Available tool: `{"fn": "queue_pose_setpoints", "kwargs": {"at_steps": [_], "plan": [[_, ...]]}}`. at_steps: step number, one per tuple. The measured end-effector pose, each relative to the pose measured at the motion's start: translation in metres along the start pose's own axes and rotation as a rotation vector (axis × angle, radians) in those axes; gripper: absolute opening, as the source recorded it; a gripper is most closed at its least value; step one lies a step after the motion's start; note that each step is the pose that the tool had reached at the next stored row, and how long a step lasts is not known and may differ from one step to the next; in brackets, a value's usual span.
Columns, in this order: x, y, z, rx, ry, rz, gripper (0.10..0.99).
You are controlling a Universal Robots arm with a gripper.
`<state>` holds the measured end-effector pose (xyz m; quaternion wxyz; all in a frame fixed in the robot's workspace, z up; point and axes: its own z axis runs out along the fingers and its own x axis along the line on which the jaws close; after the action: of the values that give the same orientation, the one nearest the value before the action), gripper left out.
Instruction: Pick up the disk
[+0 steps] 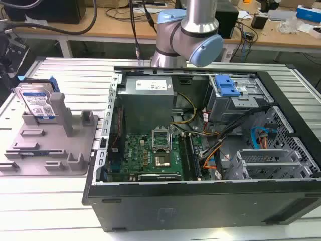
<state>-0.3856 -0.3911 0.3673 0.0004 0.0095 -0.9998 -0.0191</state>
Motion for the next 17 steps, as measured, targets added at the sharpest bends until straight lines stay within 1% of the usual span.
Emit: {"fn": "queue_pose_setpoints", "kwargs": {"at_steps": [12, 13, 15, 16, 17], "plan": [[0.0, 0.0, 0.0, 0.0, 0.0, -0.001, 0.106], [0.0, 0.0, 0.0, 0.0, 0.0005, -0.01, 0.106], [0.0, 0.0, 0.0001, 0.001, 0.0016, -0.046, 0.106], [0.0, 0.0, 0.0004, 0.001, 0.0035, -0.092, 0.106], [0.0, 0.0, 0.0006, 0.001, 0.0044, -0.116, 0.106]]}}
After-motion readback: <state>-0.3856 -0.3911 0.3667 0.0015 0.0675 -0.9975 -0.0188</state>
